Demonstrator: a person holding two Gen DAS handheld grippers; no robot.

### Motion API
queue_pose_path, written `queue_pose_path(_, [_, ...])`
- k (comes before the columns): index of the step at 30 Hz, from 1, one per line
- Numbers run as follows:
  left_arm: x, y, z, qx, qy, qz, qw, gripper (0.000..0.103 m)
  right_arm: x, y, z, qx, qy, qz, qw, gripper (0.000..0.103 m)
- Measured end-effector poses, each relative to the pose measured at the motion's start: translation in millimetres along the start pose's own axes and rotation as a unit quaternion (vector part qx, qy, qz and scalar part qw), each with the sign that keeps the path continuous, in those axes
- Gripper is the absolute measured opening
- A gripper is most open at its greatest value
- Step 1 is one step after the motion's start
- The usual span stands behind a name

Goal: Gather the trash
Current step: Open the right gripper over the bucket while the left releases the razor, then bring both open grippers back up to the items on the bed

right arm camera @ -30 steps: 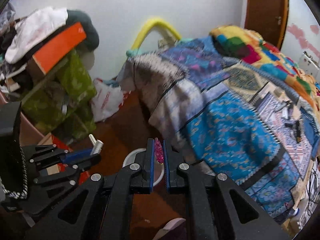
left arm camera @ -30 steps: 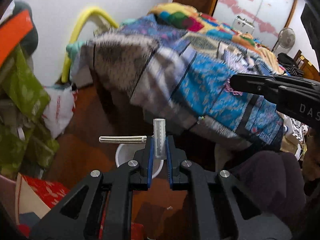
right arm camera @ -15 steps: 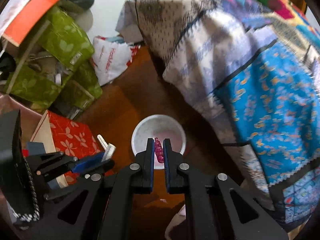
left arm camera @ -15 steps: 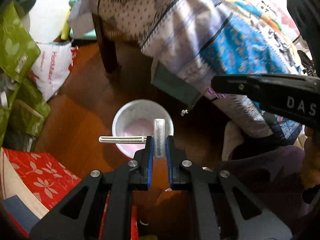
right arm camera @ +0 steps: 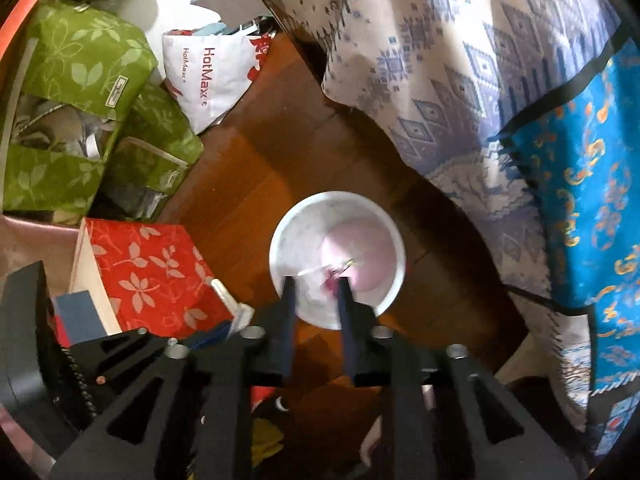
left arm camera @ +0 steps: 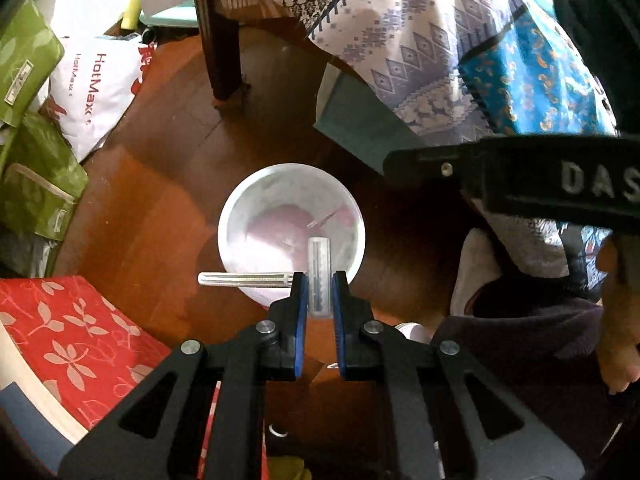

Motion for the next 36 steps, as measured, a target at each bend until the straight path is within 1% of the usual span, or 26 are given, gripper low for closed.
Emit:
queue_pose_path(1, [-1.0,0.7,-1.7,0.002,0.000,0.001,1.0000,0.011,1.3,-1.4,0.2,0.000,-0.004,0.002,1.000,0.032])
queue_pose_path(3, [-2.8,2.2,-5.7,0.007,0.000,0.006,1.0000,0.011,5.4,-1.6,0.9,0.009,-0.013,0.020,1.000,0.032])
queue_pose_path(8, [-3.9,-0.5,-15.4,0.009,-0.004,0.008,0.9999,0.011,19.1,-8.0,3.7,0.026,-0.028,0.041,0.998,0.033])
queue_pose_path(12, [-2.6,-4.0,-19.2,0.007,-0.003,-0.009,0.9999,0.012,33.7,-12.0,6.7,0.030,-0.045,0.051,0.997,0.033])
queue_pose_path(16, [11.1,-4.6,-19.1,-0.001,-0.018,-0.018,0.9997,0.012,47.0,-11.9,11.8,0.031,-0.061,0.058,0.996,0.033])
queue_pose_path(22, [52.6,-8.3,-13.8,-0.010,-0.064,-0.034,0.9973,0.012,66.7,-2.6,22.4,0.048,-0.087,0.076,0.992,0.033])
queue_pose_path(25, [79.8,-15.0,-9.3,-0.016,-0.092,-0.045,0.9946,0.012,82.5,4.3,29.5,0.054,-0.108,0.081,0.989,0.033])
queue_pose_path(31, [134.4,-24.0,-3.0,-0.027,-0.153,-0.060,0.9861,0.012,120.3,20.0,45.4,0.069,-0.164,0.097,0.979,0.033])
queue_pose_path(36, [179.0,-38.0,4.2,-0.035,-0.205,-0.062,0.9761,0.012,157.7,25.5,62.8,0.073,-0.214,0.102,0.969,0.033])
Point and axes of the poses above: each gripper's, at about its wrist camera, not at the fingertips, and x roughly against the way its jaws point, y to its left, z to its underside, the point moved 4 cm from there along -x, roughly the way its jaws point
